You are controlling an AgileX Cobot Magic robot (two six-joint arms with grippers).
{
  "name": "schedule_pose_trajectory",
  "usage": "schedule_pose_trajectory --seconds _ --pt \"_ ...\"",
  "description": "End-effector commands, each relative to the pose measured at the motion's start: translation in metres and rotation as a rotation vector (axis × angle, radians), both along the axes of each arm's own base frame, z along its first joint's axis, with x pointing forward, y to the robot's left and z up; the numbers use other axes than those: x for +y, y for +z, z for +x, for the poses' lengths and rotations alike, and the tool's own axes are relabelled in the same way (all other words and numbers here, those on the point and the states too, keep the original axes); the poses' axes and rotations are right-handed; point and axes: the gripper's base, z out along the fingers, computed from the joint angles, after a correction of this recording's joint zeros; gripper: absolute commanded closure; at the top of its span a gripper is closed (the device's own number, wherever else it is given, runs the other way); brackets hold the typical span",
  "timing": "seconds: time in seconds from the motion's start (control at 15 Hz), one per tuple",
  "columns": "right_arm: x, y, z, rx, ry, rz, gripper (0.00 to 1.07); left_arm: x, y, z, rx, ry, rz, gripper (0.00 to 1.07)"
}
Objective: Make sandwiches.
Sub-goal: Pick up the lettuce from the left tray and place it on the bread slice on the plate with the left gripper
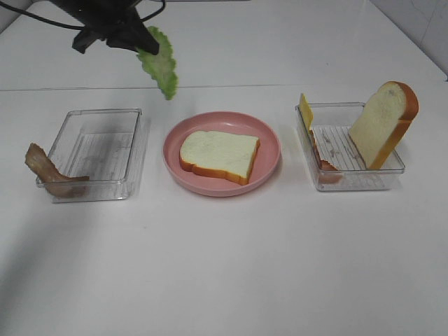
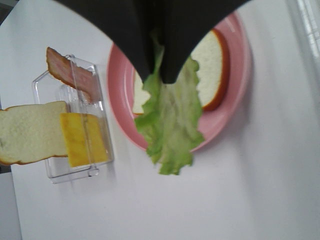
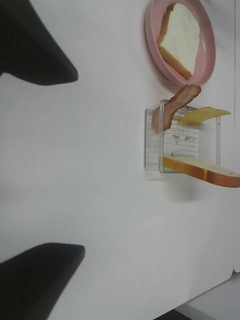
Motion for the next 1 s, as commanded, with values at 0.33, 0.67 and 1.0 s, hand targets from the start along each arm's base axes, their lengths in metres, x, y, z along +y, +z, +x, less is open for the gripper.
schedule_pose_trajectory --seconds 0.33,0.67,1.0 --pt "0.000 0.000 -0.001 -0.026 -0.002 -0.007 0.27 -0.094 0.005 -0.022 -0.119 -0.081 -0.042 1.07" --pt "0.000 0.000 -0.001 -0.026 -0.002 -0.007 0.27 -0.130 -0.040 -0.034 -0.006 -0.167 -0.018 1.07" --pt "0.000 0.000 -0.001 -0.026 -0.002 -0.007 0.27 -0.128 -0.086 -0.036 0.159 -0.192 0.032 1.07"
